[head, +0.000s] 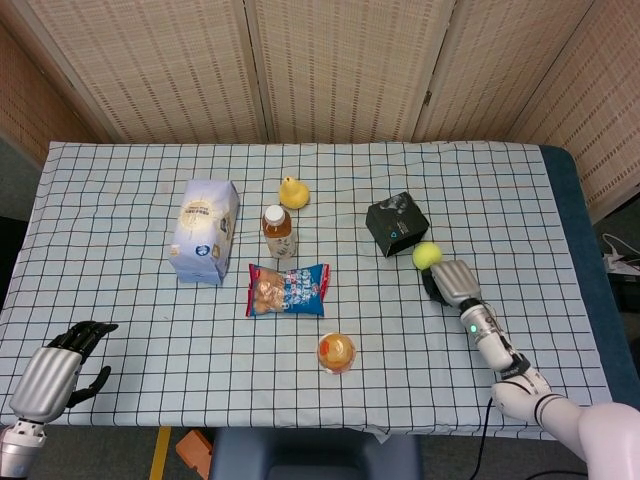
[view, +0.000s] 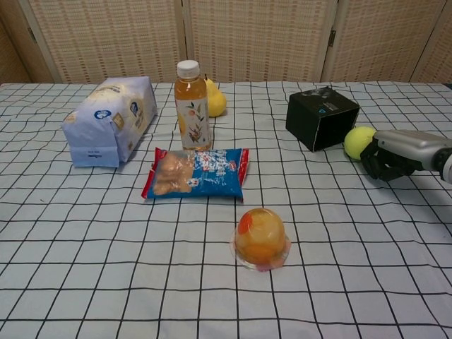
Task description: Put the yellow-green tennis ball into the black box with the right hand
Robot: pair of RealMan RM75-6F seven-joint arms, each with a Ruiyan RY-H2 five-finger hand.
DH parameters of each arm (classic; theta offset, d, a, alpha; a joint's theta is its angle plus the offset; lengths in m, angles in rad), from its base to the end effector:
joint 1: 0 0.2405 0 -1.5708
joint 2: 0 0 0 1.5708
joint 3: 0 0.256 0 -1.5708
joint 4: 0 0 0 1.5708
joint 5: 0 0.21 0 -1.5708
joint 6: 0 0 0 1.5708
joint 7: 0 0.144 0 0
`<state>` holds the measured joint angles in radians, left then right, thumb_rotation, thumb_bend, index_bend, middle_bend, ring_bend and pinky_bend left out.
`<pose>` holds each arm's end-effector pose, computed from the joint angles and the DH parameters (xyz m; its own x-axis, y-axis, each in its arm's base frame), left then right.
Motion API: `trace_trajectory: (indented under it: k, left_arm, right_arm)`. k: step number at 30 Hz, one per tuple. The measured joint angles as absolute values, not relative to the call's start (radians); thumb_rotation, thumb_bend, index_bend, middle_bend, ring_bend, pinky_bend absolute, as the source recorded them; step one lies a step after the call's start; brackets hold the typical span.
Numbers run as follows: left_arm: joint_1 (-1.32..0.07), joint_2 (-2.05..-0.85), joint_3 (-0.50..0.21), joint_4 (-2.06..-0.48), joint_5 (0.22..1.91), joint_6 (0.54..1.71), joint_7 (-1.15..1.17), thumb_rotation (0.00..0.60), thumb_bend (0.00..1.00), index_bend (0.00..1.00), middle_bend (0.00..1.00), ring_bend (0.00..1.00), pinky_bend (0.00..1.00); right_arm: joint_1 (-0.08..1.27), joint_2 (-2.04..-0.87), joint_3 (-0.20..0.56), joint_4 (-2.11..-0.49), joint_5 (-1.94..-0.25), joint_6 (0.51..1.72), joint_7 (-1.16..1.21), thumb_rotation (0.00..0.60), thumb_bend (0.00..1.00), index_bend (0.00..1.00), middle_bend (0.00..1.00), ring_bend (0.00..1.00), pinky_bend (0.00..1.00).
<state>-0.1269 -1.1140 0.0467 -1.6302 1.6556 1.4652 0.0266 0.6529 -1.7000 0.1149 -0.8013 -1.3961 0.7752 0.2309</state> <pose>-0.2894 0.1701 0.1353 0.4303 0.0954 0.8976 0.8916 -0.2003 -0.4061 -0.2879 -0.3750 -0.0202 0.4341 -0.3692 0.8217 -0.9006 -0.1991 0.3863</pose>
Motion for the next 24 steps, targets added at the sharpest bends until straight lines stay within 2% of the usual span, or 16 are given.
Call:
trace_trajectory:
  k: [24]
  left_arm:
    - [-0.129,-1.115,0.046,-1.625,1.652,1.462,0.021,0.600,0.38,0.21,0.24,0.18,0.38]
  right_arm:
    - [0.723,-1.765,0.135,-0.672,-1.398,0.760,0.324,0.600,0.83,1.00,0.92,0.95,1.00]
